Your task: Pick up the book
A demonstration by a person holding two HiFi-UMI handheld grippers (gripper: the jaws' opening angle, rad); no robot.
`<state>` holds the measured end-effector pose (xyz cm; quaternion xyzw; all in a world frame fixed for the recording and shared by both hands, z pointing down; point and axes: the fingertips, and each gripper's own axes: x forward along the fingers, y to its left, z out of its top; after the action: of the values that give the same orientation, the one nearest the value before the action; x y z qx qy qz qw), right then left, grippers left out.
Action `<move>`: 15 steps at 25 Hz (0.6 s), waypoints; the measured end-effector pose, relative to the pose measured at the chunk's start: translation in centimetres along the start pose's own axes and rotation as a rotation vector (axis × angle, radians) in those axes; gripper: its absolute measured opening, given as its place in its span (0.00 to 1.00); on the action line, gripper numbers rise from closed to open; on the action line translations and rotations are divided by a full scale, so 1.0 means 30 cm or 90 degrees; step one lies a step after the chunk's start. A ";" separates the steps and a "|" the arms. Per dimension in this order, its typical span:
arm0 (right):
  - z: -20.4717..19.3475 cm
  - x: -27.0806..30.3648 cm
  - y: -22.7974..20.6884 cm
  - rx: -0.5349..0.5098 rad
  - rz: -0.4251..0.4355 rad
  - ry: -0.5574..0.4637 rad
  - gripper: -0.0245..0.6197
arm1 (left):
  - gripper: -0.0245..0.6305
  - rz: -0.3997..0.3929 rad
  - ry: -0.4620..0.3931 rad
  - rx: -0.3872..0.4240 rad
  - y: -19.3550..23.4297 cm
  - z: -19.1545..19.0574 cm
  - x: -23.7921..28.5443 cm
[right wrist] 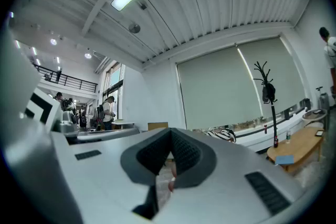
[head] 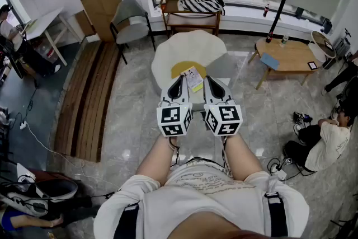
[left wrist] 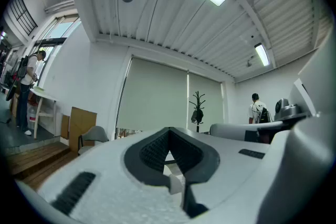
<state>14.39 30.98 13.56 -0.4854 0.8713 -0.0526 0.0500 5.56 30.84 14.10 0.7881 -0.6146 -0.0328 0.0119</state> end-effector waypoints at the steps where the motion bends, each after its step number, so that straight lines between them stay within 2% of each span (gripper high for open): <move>1: 0.013 0.007 -0.002 -0.002 -0.001 -0.005 0.08 | 0.06 -0.003 -0.002 0.002 0.000 0.009 0.008; 11: 0.020 0.061 -0.005 0.025 0.003 -0.019 0.08 | 0.06 -0.014 0.007 0.009 0.027 0.007 0.046; 15: 0.019 0.081 -0.004 0.018 -0.014 -0.017 0.08 | 0.06 -0.016 0.009 0.009 0.046 0.007 0.055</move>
<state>13.29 28.83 12.93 -0.4952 0.8641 -0.0591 0.0684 4.60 28.90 13.91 0.7961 -0.6047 -0.0231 0.0100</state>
